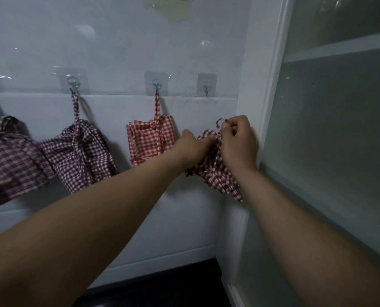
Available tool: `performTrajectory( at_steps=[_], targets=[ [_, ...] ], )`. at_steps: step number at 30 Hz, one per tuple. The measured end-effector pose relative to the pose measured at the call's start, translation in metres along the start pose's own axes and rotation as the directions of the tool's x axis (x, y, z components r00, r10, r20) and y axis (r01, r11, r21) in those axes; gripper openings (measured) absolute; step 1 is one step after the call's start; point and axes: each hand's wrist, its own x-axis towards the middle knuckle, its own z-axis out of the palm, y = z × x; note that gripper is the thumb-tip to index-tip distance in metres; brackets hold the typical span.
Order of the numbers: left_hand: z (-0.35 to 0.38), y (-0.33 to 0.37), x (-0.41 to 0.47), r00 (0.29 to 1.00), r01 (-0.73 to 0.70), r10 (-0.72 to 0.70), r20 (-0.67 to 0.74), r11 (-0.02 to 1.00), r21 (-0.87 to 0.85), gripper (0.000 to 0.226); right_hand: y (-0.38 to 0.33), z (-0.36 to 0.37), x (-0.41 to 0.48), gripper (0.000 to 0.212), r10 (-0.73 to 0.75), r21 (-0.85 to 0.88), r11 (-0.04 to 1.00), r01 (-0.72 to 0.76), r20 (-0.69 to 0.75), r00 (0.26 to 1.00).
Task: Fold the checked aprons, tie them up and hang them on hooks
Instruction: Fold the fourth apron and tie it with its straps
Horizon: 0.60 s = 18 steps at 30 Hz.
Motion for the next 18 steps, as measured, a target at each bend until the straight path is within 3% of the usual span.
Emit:
performTrajectory(
  at_steps=[2, 5, 11, 14, 18],
  targets=[
    [-0.005, 0.000, 0.001, 0.995, -0.017, 0.015, 0.095, 1.000, 0.021, 0.045, -0.002, 0.001, 0.002, 0.010, 0.017, 0.009, 1.000, -0.017, 0.006, 1.000],
    [-0.012, -0.002, 0.005, 0.980, -0.195, 0.200, -0.016, 0.970, 0.143, 0.021, -0.005, 0.004, 0.017, 0.015, 0.056, -0.057, 0.997, -0.053, 0.058, 0.997],
    [-0.021, 0.007, 0.029, 0.926, -0.305, 0.322, -0.196, 0.946, 0.113, 0.050, -0.017, 0.013, 0.052, 0.026, 0.069, -0.132, 0.990, -0.054, 0.116, 0.991],
    [-0.028, 0.026, 0.045, 0.910, -0.337, 0.342, -0.236, 0.939, 0.064, 0.040, -0.024, 0.020, 0.065, 0.019, 0.051, -0.047, 0.998, -0.044, 0.159, 0.986],
    [-0.031, 0.036, 0.059, 0.941, -0.280, 0.267, -0.206, 0.959, -0.034, 0.024, -0.023, 0.026, 0.075, 0.016, 0.047, 0.056, 0.997, -0.057, 0.168, 0.985]
  ],
)
